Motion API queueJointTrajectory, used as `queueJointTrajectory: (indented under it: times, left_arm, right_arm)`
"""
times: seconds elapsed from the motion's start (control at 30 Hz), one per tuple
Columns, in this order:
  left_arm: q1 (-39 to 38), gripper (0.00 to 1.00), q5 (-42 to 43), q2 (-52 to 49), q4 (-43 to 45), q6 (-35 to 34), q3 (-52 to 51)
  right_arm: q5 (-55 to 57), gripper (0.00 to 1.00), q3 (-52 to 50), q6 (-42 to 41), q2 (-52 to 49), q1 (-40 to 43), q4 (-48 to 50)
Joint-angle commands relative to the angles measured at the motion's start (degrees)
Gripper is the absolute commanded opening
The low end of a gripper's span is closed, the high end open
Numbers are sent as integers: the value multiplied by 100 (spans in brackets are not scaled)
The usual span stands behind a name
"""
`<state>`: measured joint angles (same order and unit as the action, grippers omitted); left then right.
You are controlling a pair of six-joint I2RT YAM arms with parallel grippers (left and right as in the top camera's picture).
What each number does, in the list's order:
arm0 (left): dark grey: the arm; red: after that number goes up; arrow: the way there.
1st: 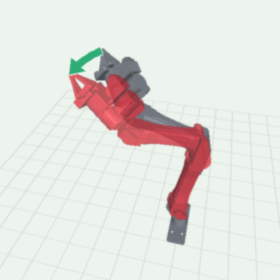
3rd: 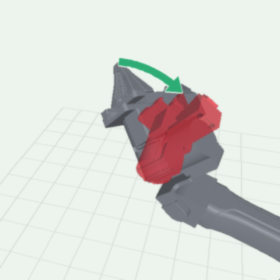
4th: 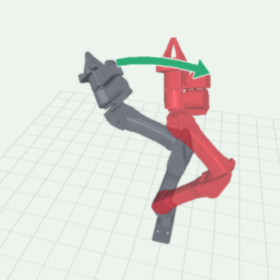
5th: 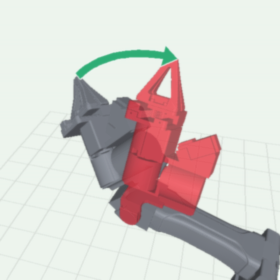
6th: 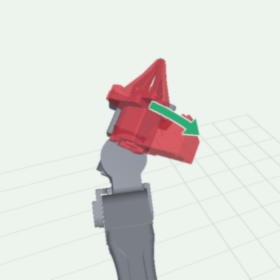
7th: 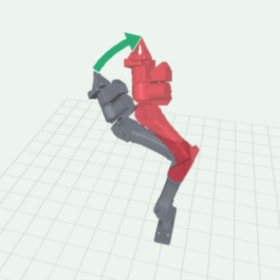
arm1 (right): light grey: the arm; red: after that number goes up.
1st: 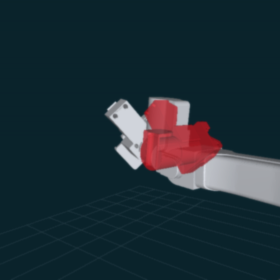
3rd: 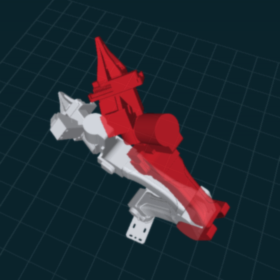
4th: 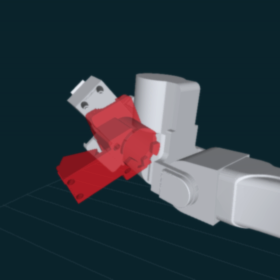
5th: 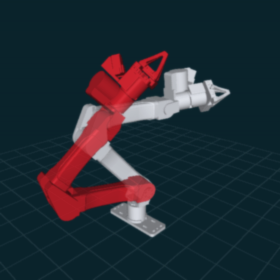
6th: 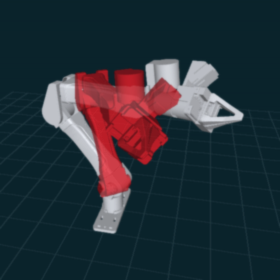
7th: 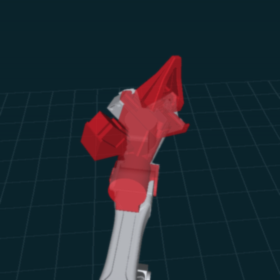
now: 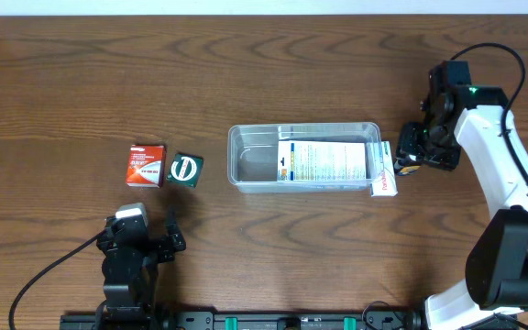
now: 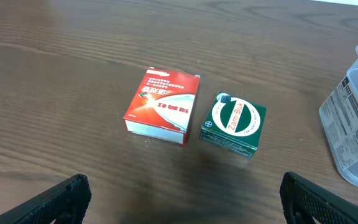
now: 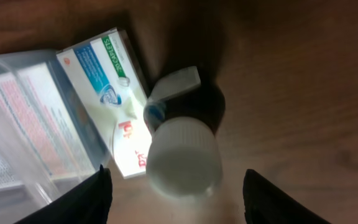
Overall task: Pack container
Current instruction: 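Grasp the brown bottle by its white cap with the right gripper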
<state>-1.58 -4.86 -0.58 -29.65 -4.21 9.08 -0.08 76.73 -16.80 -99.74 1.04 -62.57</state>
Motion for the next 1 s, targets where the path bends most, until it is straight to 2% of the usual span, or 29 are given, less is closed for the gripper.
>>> queueJointTrajectory:
  times: [0.0,0.3,0.43,0.57,0.63,0.7,0.97]
  left_arm:
    - [28,98,-9,35,-4,52,-39]
    - [28,98,-9,35,-4,52,-39]
    - [28,98,-9,35,-4,52,-39]
    - [28,98,-9,35,-4,55,-39]
    - [28,98,-9,35,-4,52,-39]
    - [28,98,-9,35,-4,52,-39]
    - [28,98,-9,35,-4,52,-39]
  right_arm:
    - [-20,64,-160,-103,20,20,234]
    - [-13,57,-595,-210,7,50,994]
    - [26,51,-651,-295,-4,122,1043]
    - [26,52,-651,-579,-4,221,815]
    - [24,59,-651,-800,-4,258,688]
    - [-2,62,-651,-933,-4,267,660]
    - [-101,59,-651,-1545,-4,271,638]
